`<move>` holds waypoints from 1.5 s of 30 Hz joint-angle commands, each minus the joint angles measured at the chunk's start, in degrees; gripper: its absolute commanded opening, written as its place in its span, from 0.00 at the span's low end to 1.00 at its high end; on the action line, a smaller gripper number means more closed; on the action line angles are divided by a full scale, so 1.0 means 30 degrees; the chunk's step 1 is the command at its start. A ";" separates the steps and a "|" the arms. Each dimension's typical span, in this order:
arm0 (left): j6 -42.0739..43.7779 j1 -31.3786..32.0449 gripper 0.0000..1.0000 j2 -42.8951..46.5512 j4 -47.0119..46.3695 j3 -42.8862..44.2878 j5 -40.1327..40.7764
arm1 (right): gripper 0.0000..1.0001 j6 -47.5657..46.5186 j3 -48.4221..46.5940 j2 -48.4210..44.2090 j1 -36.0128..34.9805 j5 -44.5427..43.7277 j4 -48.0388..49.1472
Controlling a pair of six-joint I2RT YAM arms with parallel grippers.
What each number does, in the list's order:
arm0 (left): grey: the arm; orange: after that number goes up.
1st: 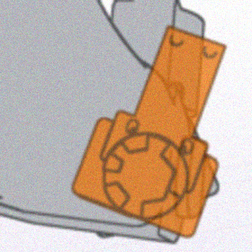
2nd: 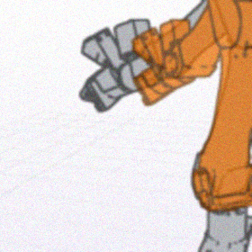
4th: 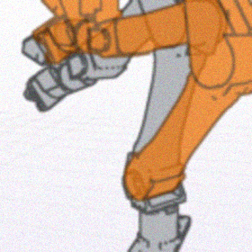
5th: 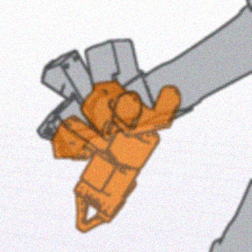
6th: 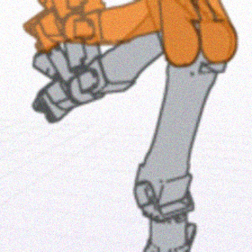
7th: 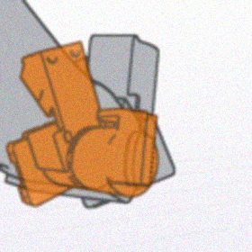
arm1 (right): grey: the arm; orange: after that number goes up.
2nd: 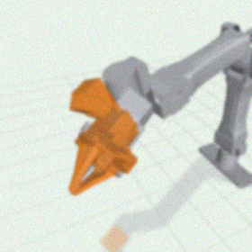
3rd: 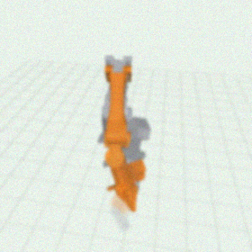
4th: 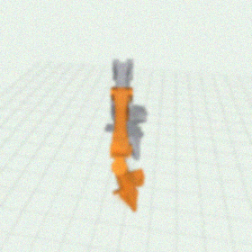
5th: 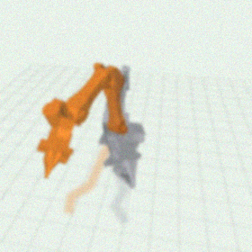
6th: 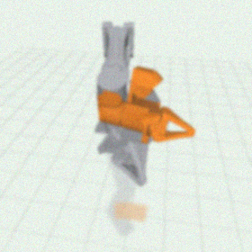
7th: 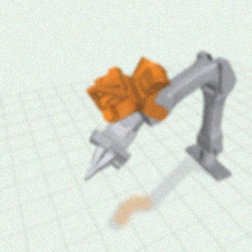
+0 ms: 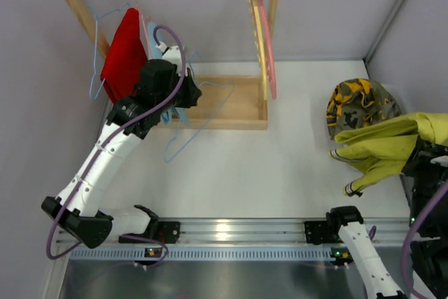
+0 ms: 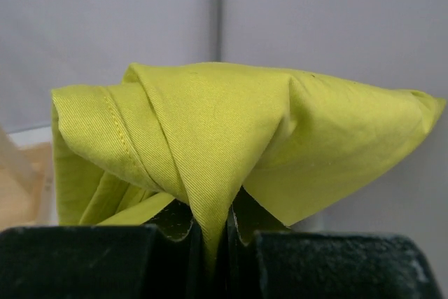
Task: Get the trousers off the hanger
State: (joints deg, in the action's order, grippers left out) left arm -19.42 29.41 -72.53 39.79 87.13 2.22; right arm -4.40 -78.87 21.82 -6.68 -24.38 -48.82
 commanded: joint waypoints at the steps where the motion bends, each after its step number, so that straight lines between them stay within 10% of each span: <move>1: -0.0470 -0.0047 0.00 0.0768 -0.1369 0.1043 -0.0592 | 0.00 -0.2068 -0.0518 0.1598 0.0643 -0.4958 0.3291; 14: -0.0822 0.0012 0.00 0.2350 -0.2012 0.1805 -0.1356 | 0.00 -0.7936 0.5223 0.5262 -0.0001 -0.6845 1.0228; 22: -0.0324 0.0012 0.00 0.3113 -0.2014 0.1923 0.1165 | 0.00 -0.5650 0.5049 1.0913 0.5561 0.0291 1.2079; 37: 0.1024 -0.0017 0.00 0.1677 -0.2365 0.3535 0.1838 | 0.00 -0.8053 0.4494 2.0350 0.6972 0.7214 1.3638; 40: 0.1287 -0.0018 0.00 0.1765 -0.2336 0.2833 0.2101 | 0.08 -0.7762 0.4260 2.0733 0.7118 0.8008 1.3138; 45: 0.3540 0.0012 0.00 0.1853 -0.2861 0.2508 0.3009 | 0.53 -0.6327 0.2856 2.0266 0.7323 0.9528 1.1325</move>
State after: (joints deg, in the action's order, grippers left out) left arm -13.78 29.41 -67.66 36.25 94.83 8.67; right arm -26.61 -65.80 83.29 14.92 -4.19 -11.44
